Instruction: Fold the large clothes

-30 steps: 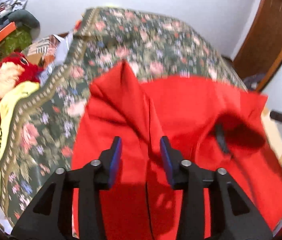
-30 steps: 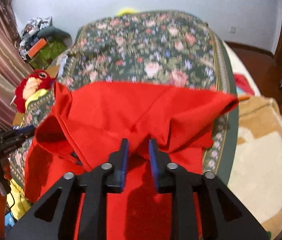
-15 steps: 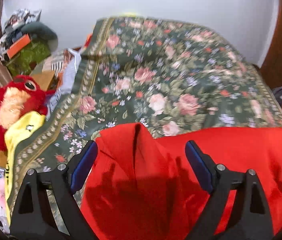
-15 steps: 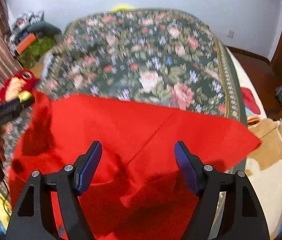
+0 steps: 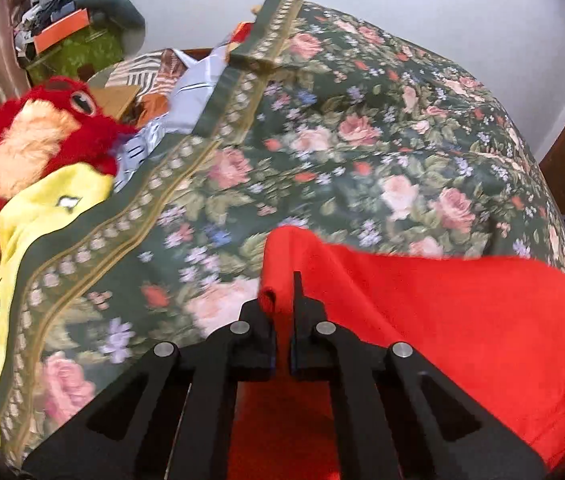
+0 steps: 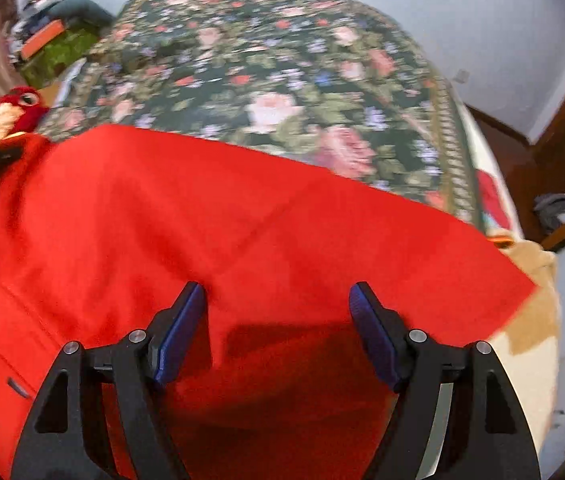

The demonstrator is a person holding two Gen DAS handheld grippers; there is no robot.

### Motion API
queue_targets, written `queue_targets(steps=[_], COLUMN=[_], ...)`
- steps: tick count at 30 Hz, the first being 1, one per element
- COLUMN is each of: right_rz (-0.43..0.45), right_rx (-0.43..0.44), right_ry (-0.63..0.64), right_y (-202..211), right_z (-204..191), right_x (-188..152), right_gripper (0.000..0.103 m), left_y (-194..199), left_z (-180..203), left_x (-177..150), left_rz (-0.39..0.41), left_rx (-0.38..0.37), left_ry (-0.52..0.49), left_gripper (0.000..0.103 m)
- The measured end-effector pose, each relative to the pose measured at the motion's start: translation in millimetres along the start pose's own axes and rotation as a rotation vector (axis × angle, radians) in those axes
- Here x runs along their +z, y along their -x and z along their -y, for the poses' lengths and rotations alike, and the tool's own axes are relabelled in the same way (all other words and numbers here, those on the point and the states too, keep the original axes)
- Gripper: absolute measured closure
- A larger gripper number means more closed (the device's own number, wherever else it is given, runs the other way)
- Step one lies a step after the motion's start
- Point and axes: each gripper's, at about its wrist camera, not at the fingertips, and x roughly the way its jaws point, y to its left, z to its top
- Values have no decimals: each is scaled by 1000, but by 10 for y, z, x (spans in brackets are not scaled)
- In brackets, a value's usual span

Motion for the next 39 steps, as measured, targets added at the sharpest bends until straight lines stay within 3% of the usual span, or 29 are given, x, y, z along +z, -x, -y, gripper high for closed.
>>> queue_targets(steps=[2, 5, 8, 12, 14, 18, 20, 22, 24, 26, 33, 39], right_rz=[-7, -15, -46, -71, -50, 23, 55, 78, 83, 59, -149, -140], right_rx=[2, -14, -52, -89, -77, -19, 19, 54, 86, 108, 160, 177], right_ry=[-49, -133, -188, -217, -207, -188, -169, -144, -94, -40, 13, -30], right_y=[15, 64, 92, 222, 360, 684, 770, 794, 741, 634, 109, 309], right_z=[155, 372, 528, 628, 603, 445, 295, 134, -46, -213, -356, -186], right_x=[-33, -85, -170, -269, -269, -205, -125, -74, -42, -30, -267, -477], right_gripper=[31, 31, 31, 31, 31, 31, 26, 17, 17, 17, 17, 14], left_y=[-3, 8, 46, 205, 377, 695, 833, 905, 903, 848, 467, 534], left_z=[-102, -137, -170, -181, -106, 196, 424, 681, 876, 1097, 1482, 1252], left_x=[-63, -185, -316, -391, -404, -396, -418, -457, -491, -565, -976, -1183], left_rz=[-28, -45, -55, -69, -46, 20, 51, 58, 46, 28, -91, -61], left_rx=[-4, 73, 155, 172, 144, 76, 34, -16, -56, -101, -102, -116], left_ry=[1, -39, -66, -71, -87, -136, -184, -231, -257, -283, -364, -286], left_gripper=[97, 82, 81, 81, 76, 50, 47, 39, 26, 19, 18, 15])
